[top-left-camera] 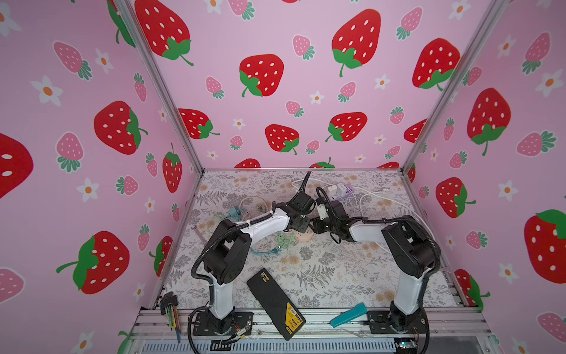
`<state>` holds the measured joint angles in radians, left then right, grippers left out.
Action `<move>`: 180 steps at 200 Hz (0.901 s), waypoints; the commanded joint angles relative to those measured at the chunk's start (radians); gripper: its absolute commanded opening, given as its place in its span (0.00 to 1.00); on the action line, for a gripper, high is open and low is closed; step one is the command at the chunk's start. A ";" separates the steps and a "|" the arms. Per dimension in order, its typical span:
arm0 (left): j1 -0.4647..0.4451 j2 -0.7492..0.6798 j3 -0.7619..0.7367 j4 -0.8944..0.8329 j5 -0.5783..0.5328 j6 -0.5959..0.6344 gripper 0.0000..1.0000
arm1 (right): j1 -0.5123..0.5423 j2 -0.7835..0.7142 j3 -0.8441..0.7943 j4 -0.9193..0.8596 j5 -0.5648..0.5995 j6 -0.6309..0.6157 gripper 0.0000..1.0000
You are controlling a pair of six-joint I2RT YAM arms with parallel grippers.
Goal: Pull the plug off the socket
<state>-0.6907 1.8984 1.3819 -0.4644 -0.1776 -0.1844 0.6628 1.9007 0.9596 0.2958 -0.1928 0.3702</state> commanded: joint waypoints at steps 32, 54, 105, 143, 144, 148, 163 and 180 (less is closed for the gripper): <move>0.008 -0.019 0.042 0.039 -0.111 0.000 0.09 | -0.002 0.056 -0.089 -0.240 -0.016 -0.036 0.44; 0.009 -0.013 0.024 0.061 -0.108 0.000 0.09 | -0.003 0.026 -0.106 -0.204 -0.071 -0.040 0.46; 0.011 -0.010 -0.013 0.093 -0.120 0.006 0.08 | 0.001 -0.018 -0.137 -0.149 -0.150 -0.050 0.51; 0.013 -0.006 -0.023 0.103 -0.122 0.007 0.08 | 0.010 -0.003 -0.130 -0.156 -0.162 -0.056 0.55; 0.013 -0.006 -0.023 0.104 -0.121 0.007 0.08 | 0.011 -0.002 -0.130 -0.156 -0.161 -0.056 0.55; 0.013 -0.005 -0.023 0.104 -0.122 0.007 0.08 | 0.013 -0.001 -0.129 -0.157 -0.157 -0.056 0.55; 0.013 -0.007 -0.026 0.110 -0.118 0.008 0.08 | 0.017 0.011 -0.117 -0.173 -0.141 -0.063 0.55; 0.011 -0.009 -0.023 0.107 -0.114 0.011 0.08 | 0.027 0.026 -0.100 -0.202 -0.090 -0.068 0.56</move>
<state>-0.6941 1.8988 1.3598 -0.4377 -0.1936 -0.1761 0.6556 1.8549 0.8787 0.3153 -0.3218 0.3428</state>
